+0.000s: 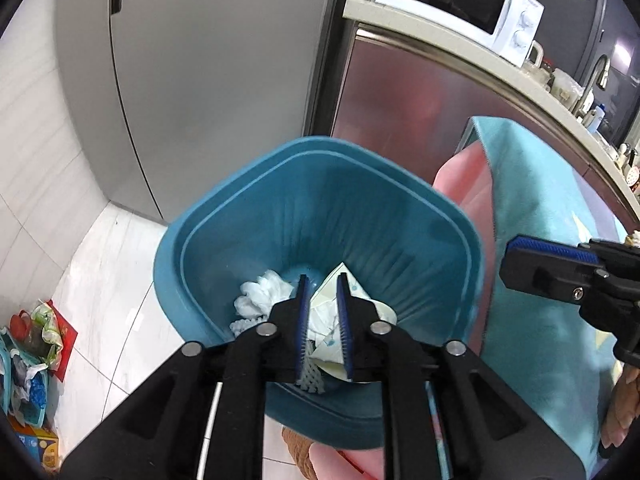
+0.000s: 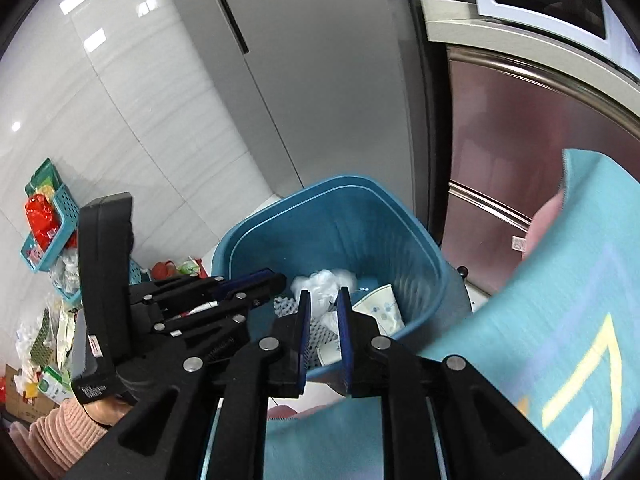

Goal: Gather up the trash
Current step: 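Open both tools to drop the tissue and cup into the bin, then move both tools back over the foam net and gold wrapper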

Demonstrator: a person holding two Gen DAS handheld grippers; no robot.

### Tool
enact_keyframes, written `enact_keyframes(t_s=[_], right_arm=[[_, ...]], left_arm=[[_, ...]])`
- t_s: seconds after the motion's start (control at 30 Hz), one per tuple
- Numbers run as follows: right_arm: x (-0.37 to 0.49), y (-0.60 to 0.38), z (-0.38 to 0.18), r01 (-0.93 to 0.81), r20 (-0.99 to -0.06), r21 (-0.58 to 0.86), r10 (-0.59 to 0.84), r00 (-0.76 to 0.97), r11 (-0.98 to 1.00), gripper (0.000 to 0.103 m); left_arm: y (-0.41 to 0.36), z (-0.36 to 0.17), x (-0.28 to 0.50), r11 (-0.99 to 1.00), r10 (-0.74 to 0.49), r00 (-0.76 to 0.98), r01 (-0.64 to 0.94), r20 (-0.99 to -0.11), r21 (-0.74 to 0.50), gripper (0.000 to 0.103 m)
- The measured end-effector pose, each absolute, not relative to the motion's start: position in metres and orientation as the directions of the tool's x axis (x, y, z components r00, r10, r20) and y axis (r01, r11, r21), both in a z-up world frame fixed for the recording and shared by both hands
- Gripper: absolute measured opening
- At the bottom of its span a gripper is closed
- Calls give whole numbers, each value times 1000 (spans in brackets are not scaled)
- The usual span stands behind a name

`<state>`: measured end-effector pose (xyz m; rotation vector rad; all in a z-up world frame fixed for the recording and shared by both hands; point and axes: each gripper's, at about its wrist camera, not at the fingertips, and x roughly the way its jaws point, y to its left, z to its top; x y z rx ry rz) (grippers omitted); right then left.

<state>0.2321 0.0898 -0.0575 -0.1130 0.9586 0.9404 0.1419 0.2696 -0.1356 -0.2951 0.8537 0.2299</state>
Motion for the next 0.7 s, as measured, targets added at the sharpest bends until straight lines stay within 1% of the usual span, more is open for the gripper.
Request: enact_keyframes(t_s=[0.1,0.17,0.3,0.37,0.43,0.57,0.7], right_arm=[[224,74,-51,-720,-722,309,646,248,621,14],[219,62,-46,-720,-708,305,654,267,624,22],[205,30,-31,-712,-669,298,671,320,636,23],[196,8,-22,-700,-648,291,673,357,652,29],[194,-11,-19,-684,-631,290,671,389,669,31],[182,-61,-11,-628,-604,294,649,463,721,32],[171,-108,-9,-561,-593,298,610,526,773,32]], left_arm=[[261,-124,136,943,75,665,-289,-743,-164,27],[251,-114,132,950,54,688,-258,-724,-174,30],[228,-93,122,966,17,727,-188,-686,-175,37],[214,-82,116,974,-11,747,-143,-665,-176,39],[192,-71,114,981,-51,765,-82,-642,-176,41],[152,-57,113,985,-125,776,23,-618,-170,44],[102,-49,120,979,-199,769,135,-608,-150,45]])
